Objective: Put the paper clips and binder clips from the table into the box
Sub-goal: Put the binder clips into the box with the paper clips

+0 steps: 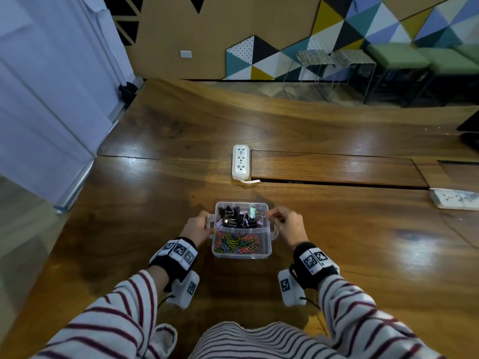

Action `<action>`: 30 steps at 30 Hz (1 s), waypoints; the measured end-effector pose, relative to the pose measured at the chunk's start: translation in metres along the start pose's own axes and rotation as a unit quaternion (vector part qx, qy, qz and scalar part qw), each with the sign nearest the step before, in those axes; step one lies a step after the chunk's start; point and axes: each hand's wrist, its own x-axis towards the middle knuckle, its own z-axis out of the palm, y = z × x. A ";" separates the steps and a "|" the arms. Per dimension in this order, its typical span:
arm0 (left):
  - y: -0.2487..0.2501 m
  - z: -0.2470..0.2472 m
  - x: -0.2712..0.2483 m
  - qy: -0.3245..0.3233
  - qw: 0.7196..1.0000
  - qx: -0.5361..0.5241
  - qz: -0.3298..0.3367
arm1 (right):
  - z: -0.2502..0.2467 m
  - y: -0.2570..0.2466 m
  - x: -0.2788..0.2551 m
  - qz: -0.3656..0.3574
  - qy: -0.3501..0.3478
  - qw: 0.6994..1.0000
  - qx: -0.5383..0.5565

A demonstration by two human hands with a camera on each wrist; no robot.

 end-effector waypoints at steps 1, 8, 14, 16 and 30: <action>0.001 0.000 0.000 -0.002 1.000 -0.006 -0.004 | 0.000 0.003 -0.001 -0.003 -0.003 1.000 -0.003; -0.006 -0.005 -0.005 -0.036 0.998 -0.035 -0.039 | 0.010 0.020 -0.009 0.115 -0.027 0.988 -0.101; -0.027 -0.002 -0.035 -0.090 0.985 -0.134 -0.057 | 0.028 0.026 -0.040 0.128 -0.140 0.981 -0.036; -0.035 0.002 -0.048 -0.104 0.978 -0.171 -0.058 | 0.030 0.027 -0.045 0.111 -0.148 0.981 -0.062; -0.045 0.013 -0.066 -0.100 0.963 -0.239 -0.070 | 0.066 -0.011 -0.087 -0.203 -0.343 0.852 -0.338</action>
